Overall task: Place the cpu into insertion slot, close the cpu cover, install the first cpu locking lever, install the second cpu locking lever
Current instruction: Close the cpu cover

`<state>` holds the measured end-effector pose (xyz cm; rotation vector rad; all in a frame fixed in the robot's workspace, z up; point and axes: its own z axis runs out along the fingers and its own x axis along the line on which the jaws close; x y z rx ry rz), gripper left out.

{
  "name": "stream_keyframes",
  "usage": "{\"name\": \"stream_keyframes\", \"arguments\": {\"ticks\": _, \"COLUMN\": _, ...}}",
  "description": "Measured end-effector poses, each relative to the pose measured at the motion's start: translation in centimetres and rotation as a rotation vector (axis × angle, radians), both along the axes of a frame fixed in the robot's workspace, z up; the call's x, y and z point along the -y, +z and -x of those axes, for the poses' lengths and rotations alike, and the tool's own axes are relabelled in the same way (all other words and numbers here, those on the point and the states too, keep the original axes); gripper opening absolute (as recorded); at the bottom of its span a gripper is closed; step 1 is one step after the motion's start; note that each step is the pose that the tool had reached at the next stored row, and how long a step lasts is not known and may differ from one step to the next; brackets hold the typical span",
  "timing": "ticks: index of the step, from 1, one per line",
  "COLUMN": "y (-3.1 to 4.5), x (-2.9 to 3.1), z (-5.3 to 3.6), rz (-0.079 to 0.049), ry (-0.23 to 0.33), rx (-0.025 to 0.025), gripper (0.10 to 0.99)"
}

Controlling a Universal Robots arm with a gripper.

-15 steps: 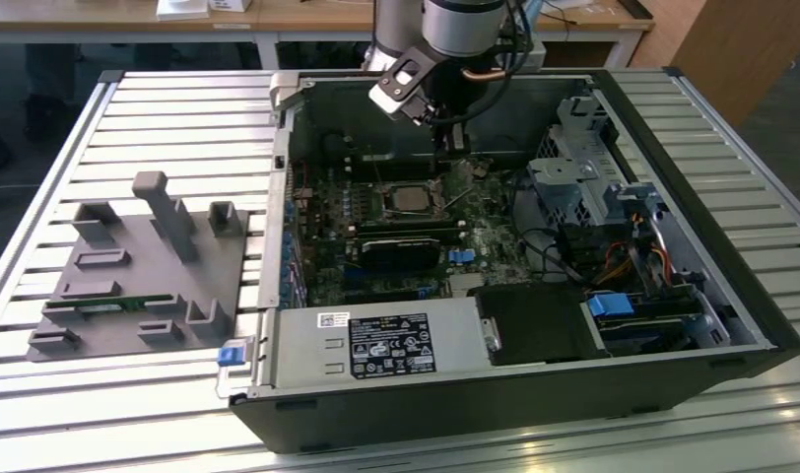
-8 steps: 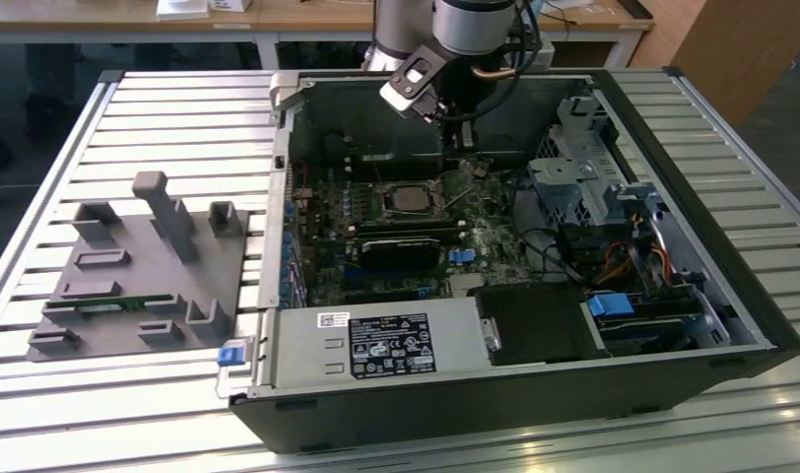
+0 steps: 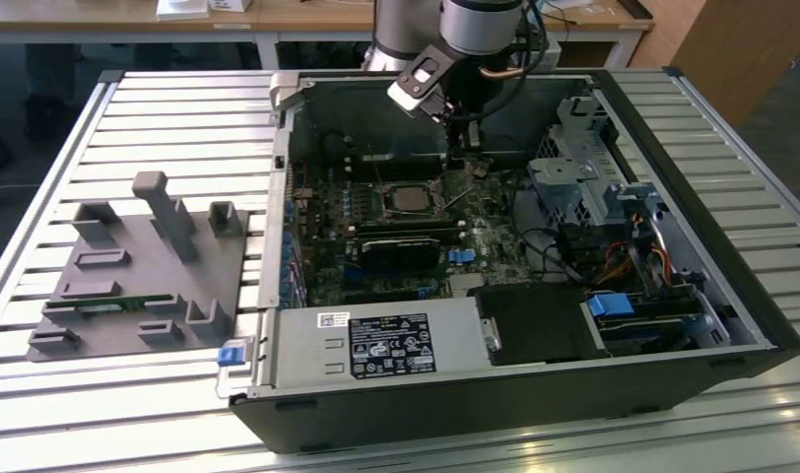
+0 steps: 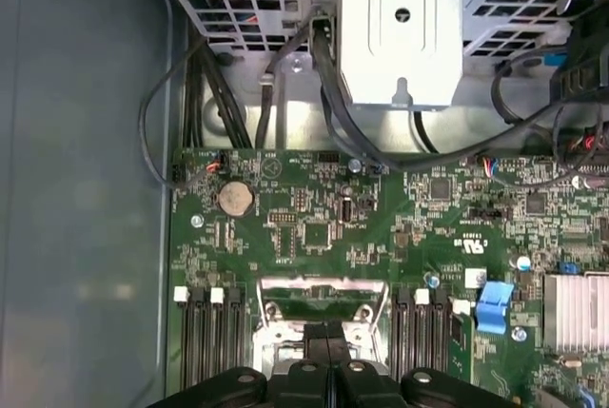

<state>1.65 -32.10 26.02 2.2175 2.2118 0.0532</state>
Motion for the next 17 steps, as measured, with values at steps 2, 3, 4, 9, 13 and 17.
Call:
{"name": "stream_keyframes", "arguments": {"ticks": 2, "y": -0.02, "x": -0.02, "z": -0.25, "rz": 0.0, "ry": 0.0, "rx": 0.0, "gripper": 0.106}}
{"name": "stream_keyframes", "arguments": {"ticks": 3, "y": -0.03, "x": -0.03, "z": -0.35, "rz": 0.0, "ry": 0.0, "rx": 0.0, "gripper": 0.106}}
{"name": "stream_keyframes", "arguments": {"ticks": 4, "y": -0.04, "x": -0.04, "z": -0.46, "rz": 0.0, "ry": -0.001, "rx": 0.0, "gripper": 0.106}}
{"name": "stream_keyframes", "arguments": {"ticks": 9, "y": -0.11, "x": -0.07, "z": -1.07, "rz": 0.0, "ry": -0.003, "rx": 0.0, "gripper": 0.106}}
{"name": "stream_keyframes", "arguments": {"ticks": 13, "y": -0.14, "x": -0.12, "z": -1.68, "rz": 0.0, "ry": -0.003, "rx": 0.0, "gripper": 0.106}}
{"name": "stream_keyframes", "arguments": {"ticks": 17, "y": -0.19, "x": -0.17, "z": -2.18, "rz": 0.0, "ry": -0.003, "rx": 0.0, "gripper": 0.106}}
